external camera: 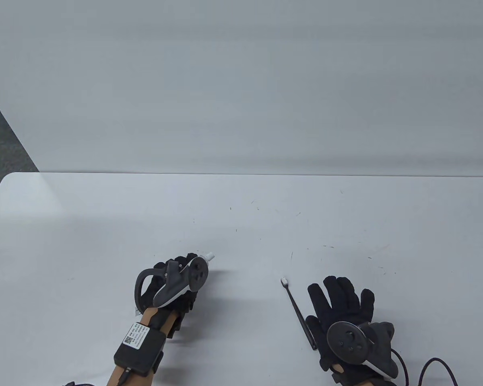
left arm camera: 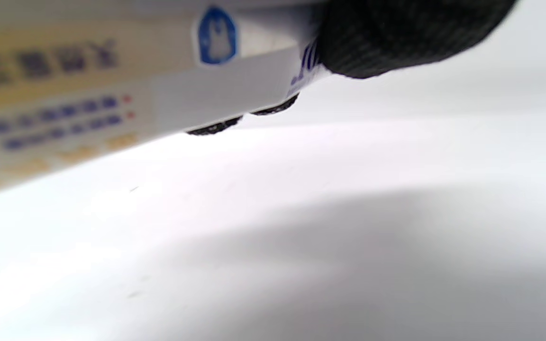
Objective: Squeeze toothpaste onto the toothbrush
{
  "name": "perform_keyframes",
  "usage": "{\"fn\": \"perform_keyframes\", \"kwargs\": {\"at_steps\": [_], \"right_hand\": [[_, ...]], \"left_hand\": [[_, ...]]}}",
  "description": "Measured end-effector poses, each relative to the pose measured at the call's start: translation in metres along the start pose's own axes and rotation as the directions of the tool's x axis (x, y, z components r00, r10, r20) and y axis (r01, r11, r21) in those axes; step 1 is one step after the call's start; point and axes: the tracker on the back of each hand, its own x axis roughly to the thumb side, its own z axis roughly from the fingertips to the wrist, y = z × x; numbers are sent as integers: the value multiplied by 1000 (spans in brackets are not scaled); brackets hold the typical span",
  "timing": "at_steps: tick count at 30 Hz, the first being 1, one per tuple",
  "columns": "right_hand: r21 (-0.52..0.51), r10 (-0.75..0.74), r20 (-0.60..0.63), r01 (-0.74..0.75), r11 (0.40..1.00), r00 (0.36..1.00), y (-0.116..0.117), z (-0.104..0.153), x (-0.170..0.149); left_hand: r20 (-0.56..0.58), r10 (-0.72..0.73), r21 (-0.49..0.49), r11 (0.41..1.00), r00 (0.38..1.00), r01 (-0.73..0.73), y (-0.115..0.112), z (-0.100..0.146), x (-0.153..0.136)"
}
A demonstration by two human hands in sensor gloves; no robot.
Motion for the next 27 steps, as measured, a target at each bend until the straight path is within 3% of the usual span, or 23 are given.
{"fn": "perform_keyframes", "kwargs": {"at_steps": [5,11,17,21,27], "right_hand": [[15,-6,23,6,1000,1000,3,1,7],[27,-114,94,112,993,989,9,0,18],[37,-401,109,400,916,910,8,-22,49],[117,-459,83,449,886,885,19,-44,78],[138,-596,43,586,799,802,33,-56,91]], "left_hand": [[155,150,69,984,976,-162,30,41,10],[277,142,127,975,950,-183,32,74,31],[357,154,129,969,921,-212,33,96,46],[380,138,142,968,914,-206,35,103,53],[374,160,146,963,914,-228,37,110,49]]}}
